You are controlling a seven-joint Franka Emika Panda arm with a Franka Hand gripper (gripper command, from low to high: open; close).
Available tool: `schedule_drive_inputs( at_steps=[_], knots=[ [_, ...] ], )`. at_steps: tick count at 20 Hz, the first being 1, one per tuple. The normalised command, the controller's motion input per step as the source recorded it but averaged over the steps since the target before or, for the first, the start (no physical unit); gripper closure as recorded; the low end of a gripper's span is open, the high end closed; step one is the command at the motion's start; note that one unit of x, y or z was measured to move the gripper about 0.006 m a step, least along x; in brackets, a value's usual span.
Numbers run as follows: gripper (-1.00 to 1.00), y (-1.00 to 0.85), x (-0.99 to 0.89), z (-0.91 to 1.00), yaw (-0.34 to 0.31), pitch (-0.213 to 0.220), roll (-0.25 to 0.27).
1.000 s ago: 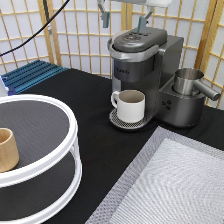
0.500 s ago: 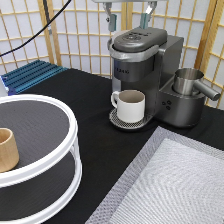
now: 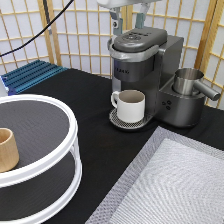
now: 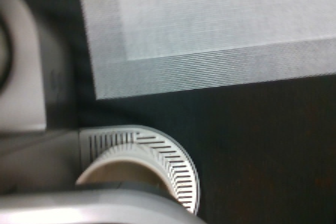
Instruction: Make coffee
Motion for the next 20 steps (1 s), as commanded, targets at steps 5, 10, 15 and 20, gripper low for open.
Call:
schedule_drive_inputs(
  at_steps=[5, 10, 15, 20],
  knots=[
    [-1.00, 0.14, -0.56, -0.14, 0.197, -0.171, 0.000],
    [-1.00, 0.08, -0.49, -0.04, 0.112, -0.199, -0.005],
    [-1.00, -0.23, -0.35, -0.27, 0.051, -0.179, 0.008],
    [-1.00, -0.31, -0.51, -0.40, 0.025, -0.166, 0.008]
  ],
)
